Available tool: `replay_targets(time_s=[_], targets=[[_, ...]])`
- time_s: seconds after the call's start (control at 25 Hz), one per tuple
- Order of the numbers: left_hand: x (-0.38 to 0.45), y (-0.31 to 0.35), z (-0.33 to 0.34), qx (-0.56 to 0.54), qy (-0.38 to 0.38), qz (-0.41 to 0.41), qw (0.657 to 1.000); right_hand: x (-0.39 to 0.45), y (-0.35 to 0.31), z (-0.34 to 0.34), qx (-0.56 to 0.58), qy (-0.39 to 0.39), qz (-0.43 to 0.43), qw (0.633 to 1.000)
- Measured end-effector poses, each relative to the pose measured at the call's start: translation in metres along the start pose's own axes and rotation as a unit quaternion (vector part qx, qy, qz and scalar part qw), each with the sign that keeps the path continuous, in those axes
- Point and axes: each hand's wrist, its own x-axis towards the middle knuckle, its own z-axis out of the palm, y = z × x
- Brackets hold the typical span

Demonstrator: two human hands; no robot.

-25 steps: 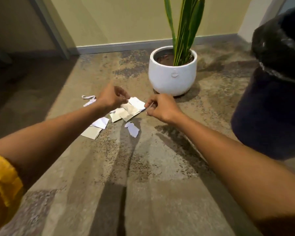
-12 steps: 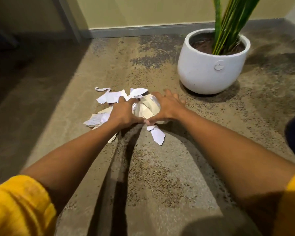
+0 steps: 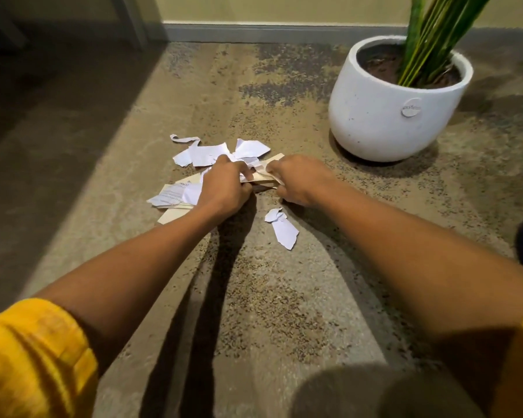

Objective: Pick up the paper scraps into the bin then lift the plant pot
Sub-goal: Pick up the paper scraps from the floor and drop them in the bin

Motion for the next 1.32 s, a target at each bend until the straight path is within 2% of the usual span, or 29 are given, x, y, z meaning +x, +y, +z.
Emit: replay_targets(time_s=[0.16,0.28,0.36,0.48,0.56,0.68,0.8,0.92,1.04,1.16,1.32], targets=[[-0.003,0.001,-0.001,-0.011,0.035,-0.01,0.999,-0.027,0.005,-0.002,0.071,0.113,0.027,0.991],[-0.008,0.008,-0.003,-0.013,0.046,-0.004,0.999,-0.052,0.015,-0.012,0.121,0.142,0.078,0.979],[-0.011,0.017,-0.007,-0.027,0.037,-0.001,0.999,-0.064,0.02,-0.016,0.222,0.163,0.142,0.951],[-0.016,0.036,-0.017,-0.047,0.027,0.004,0.999,-0.08,0.029,-0.027,0.389,0.203,0.235,0.867],[-0.018,0.05,-0.025,-0.08,0.026,-0.007,0.996,-0.094,0.033,-0.039,0.486,0.226,0.264,0.802],[-0.021,0.082,-0.038,-0.174,0.028,-0.009,0.984,-0.12,0.043,-0.066,0.584,0.286,0.28,0.706],[-0.029,0.133,-0.058,-0.243,0.035,0.01,0.969,-0.152,0.058,-0.104,0.644,0.329,0.259,0.641],[-0.036,0.202,-0.08,-0.362,0.039,0.048,0.93,-0.189,0.081,-0.157,0.653,0.364,0.232,0.622],[-0.049,0.277,-0.101,-0.434,0.019,0.089,0.896,-0.227,0.12,-0.207,0.646,0.447,0.218,0.579],[-0.069,0.34,-0.106,-0.469,-0.028,0.145,0.871,-0.272,0.159,-0.232,0.575,0.512,0.286,0.571],[-0.094,0.388,-0.099,-0.457,-0.091,0.181,0.866,-0.315,0.195,-0.216,0.501,0.492,0.403,0.587]])
